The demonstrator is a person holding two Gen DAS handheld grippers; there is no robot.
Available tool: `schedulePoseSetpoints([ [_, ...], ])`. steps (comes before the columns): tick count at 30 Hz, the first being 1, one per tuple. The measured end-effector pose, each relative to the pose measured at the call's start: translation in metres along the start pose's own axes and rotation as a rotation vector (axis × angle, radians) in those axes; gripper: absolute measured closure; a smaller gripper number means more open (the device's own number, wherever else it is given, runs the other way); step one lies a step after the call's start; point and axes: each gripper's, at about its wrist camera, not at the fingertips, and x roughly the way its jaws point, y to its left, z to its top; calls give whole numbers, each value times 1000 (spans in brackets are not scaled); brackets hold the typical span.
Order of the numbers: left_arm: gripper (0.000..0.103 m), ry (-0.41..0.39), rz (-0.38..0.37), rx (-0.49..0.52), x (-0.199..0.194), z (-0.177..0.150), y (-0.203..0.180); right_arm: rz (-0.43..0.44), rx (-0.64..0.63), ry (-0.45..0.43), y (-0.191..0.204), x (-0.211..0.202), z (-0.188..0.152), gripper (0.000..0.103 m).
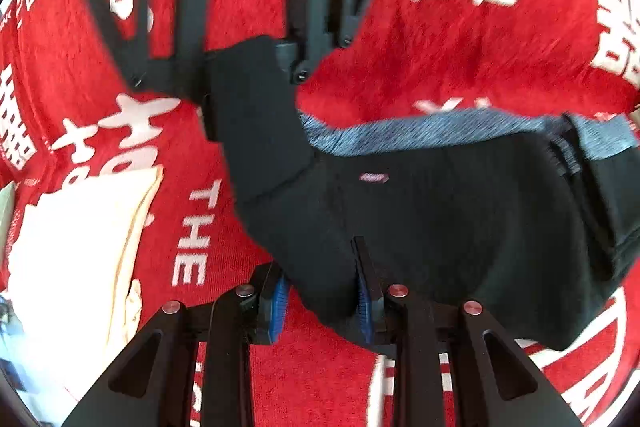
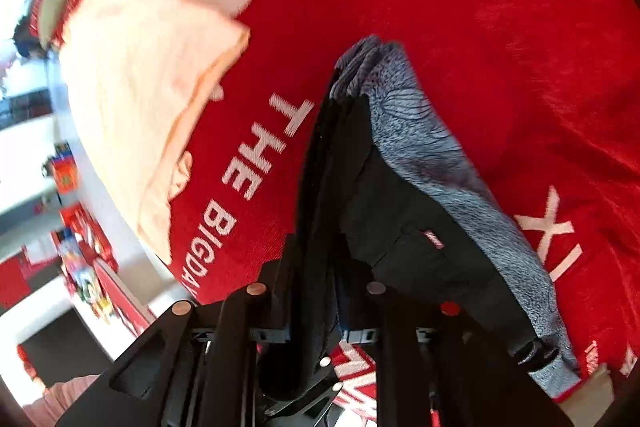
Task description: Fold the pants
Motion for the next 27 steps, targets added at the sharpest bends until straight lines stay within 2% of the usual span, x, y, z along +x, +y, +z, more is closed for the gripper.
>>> schedulePoseSetpoints([
  [7,73,-59,-122,-31,-44,23,-17,208,133,-235,-56,-65,-82,86],
  [11,73,-82,-200,-36,-66,42,-38,270,177,-354,-83,-99,-132,86],
  [14,73,-106,-231,4,-88,54,-65,320,223,-449,-106,-125,-171,86],
  [22,73,-105,-362,139,-125,74,-170,367,345,-639,-185,-165,-299,86],
  [25,73,-88,-381,216,-127,72,-220,385,423,-669,-223,-162,-339,86],
  [27,73,-63,-392,252,-122,67,-248,389,463,-674,-241,-153,-354,86],
])
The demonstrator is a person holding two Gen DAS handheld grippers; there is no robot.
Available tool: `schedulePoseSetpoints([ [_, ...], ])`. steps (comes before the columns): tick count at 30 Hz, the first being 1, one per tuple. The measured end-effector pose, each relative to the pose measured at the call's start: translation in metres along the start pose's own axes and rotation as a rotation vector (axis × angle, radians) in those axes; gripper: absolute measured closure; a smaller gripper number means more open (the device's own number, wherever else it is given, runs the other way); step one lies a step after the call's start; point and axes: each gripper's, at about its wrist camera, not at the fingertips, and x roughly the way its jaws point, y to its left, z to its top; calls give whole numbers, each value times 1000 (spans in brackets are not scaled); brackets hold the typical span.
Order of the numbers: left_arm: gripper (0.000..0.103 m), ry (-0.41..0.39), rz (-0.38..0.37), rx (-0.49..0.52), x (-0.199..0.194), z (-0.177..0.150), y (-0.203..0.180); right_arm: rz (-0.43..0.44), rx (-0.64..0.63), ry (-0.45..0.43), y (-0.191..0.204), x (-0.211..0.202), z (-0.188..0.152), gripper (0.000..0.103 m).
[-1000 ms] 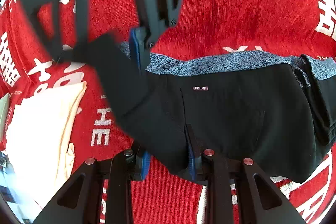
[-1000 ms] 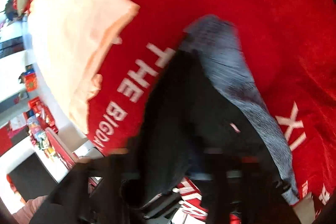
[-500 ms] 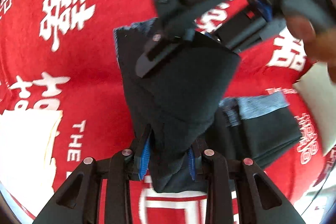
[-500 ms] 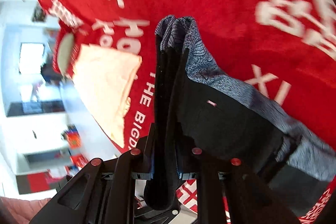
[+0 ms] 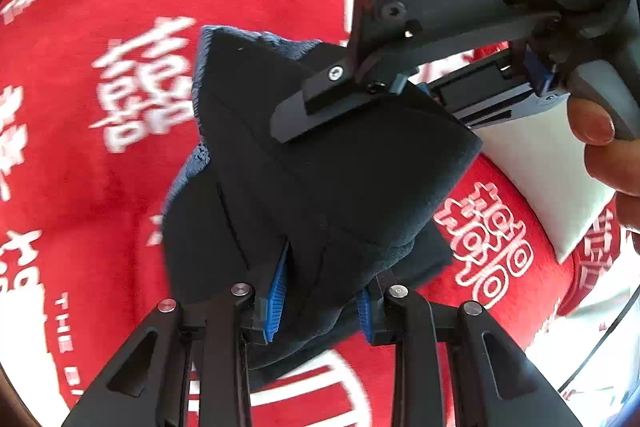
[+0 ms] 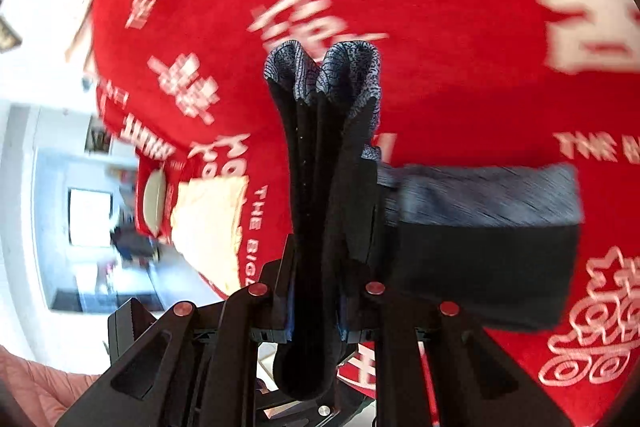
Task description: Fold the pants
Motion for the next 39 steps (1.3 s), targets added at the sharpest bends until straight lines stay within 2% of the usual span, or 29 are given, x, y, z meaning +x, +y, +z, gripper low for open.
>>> schedulePoseSetpoints([
  [5,73,107,9,73,52,-13,-45,-39,105,-11,-78,3,-22,86],
  [9,73,195,36,103,90,-28,-62,-117,151,12,-129,23,-32,86],
  [10,71,202,49,113,94,-28,-66,-122,163,15,-139,28,-34,86],
  [11,61,210,55,123,97,-30,-69,-123,166,17,-146,32,-35,86],
  [13,50,218,30,118,97,-31,-70,-138,156,17,-153,32,-39,85],
  [14,45,232,25,112,95,-32,-71,-137,155,9,-156,32,-40,84],
  [15,45,242,19,105,92,-34,-70,-136,156,4,-159,31,-42,84],
  [19,45,249,8,66,69,-36,-57,-184,130,-11,-154,29,-46,83],
  [22,45,217,48,30,45,-32,-29,-247,98,-17,-145,29,-48,81],
  [23,45,207,71,11,40,-28,-14,-343,77,-31,-141,24,-51,77],
  [25,45,190,131,-46,32,-23,15,-440,86,-67,-134,15,-52,73],
  [27,44,188,188,-108,34,-18,44,-434,114,-139,-128,-3,-50,73],
  [28,38,196,209,-135,36,-19,59,-405,123,-174,-123,-11,-44,73],
  [30,35,216,260,-213,48,-23,86,-381,104,-186,-116,-12,-34,73],
  [34,35,263,248,-338,64,-31,113,-389,6,-123,-83,30,-11,74],
  [36,35,291,229,-350,73,-38,113,-424,-14,-84,-83,45,-14,74],
  [38,34,315,212,-345,79,-47,110,-499,-2,-26,-95,62,-24,75],
  [39,30,312,209,-340,77,-52,110,-520,1,-16,-97,65,-28,76],
])
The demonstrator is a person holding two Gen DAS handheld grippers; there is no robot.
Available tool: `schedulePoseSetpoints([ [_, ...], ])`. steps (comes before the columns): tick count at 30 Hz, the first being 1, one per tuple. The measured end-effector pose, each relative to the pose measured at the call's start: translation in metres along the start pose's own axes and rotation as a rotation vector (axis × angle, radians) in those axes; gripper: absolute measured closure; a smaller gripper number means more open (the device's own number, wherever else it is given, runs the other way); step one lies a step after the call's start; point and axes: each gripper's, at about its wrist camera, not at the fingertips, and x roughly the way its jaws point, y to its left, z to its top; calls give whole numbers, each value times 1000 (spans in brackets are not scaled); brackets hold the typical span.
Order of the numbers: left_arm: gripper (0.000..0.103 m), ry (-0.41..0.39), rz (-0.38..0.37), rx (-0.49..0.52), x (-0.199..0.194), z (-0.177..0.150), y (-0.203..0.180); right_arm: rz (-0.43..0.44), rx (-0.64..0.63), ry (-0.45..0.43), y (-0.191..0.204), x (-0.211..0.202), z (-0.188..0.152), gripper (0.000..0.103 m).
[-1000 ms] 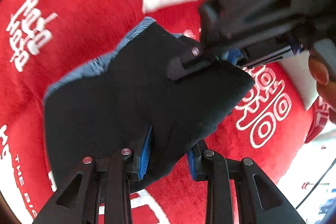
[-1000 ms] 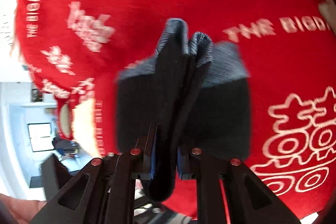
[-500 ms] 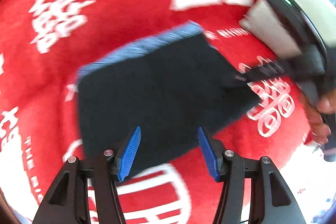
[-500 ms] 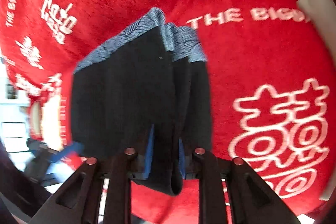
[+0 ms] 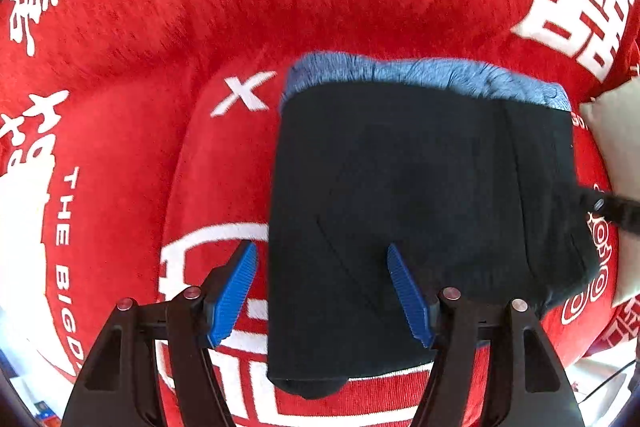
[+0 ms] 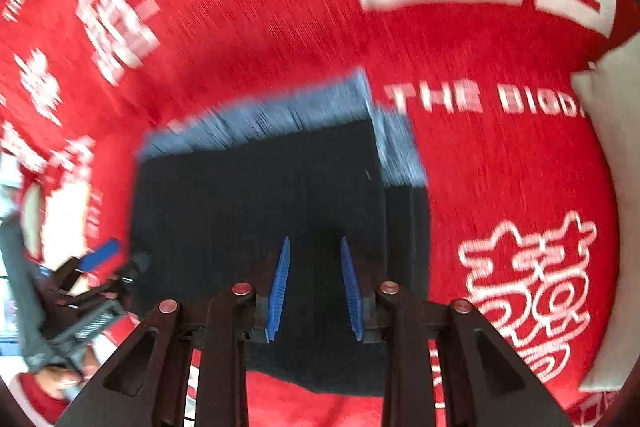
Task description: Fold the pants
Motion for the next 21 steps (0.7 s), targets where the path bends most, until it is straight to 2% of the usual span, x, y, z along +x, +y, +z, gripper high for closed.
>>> schedulePoseSetpoints([
  [1,17,0,2,4,1,-1,-1,-21,-5,-6,-3,5,-7,77],
  [2,12,1,3,6,2,-1,-2,-22,-4,-18,-2,5,-9,77],
  [6,12,18,-9,10,6,-1,-6,-8,38,-26,-8,2,-14,77],
  [13,12,33,3,31,8,2,-9,-79,-7,-33,4,1,-24,73],
  [15,12,35,4,30,5,0,-10,-121,-14,-26,7,-2,-31,73],
  [21,12,36,16,34,6,0,-12,-168,-37,-56,6,-21,-53,72],
])
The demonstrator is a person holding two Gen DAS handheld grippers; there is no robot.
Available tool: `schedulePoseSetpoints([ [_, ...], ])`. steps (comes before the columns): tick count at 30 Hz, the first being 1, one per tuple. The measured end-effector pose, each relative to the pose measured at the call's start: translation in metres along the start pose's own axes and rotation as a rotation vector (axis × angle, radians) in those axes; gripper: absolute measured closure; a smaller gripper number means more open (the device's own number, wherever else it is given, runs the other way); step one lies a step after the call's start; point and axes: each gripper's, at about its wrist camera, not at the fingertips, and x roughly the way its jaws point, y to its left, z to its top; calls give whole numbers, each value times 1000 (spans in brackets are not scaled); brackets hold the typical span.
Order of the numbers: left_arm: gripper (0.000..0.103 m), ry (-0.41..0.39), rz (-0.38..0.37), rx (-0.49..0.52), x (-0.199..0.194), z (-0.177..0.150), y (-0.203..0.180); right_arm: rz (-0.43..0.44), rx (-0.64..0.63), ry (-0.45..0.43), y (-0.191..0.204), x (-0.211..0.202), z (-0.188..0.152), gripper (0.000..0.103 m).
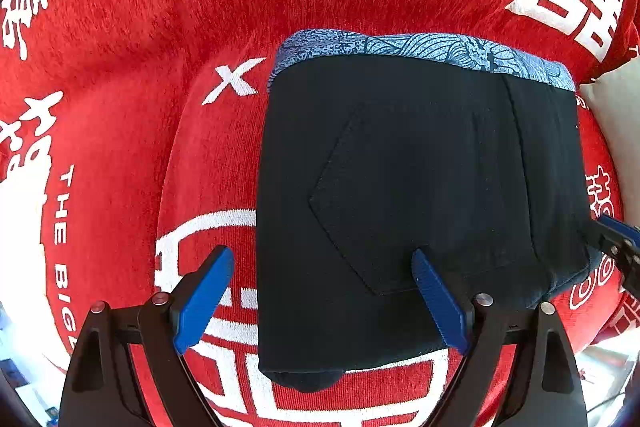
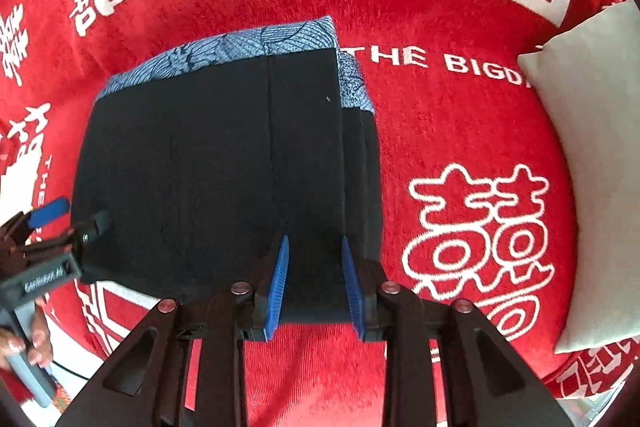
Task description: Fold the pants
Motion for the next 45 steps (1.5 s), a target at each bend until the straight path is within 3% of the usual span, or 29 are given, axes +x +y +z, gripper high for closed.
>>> schedulePoseSetpoints([
  [9,12,6,16,21,1,0,-7,-92,-64,1,9,1,-17,67],
  [11,2,11,24,25,3,0,-9,-98,-65,3,8,6,-17,64],
  [20,2,18,42,53,4,-2,-16,-162,-136,-22,17,5,-19,57],
  [30,2,50,80,69,-4,-3,-22,-126,-82,5,0,8,-10,47],
  [45,2,71,106,43,-36,-9,-21,-107,-154,71,-4,-1,-16,34],
])
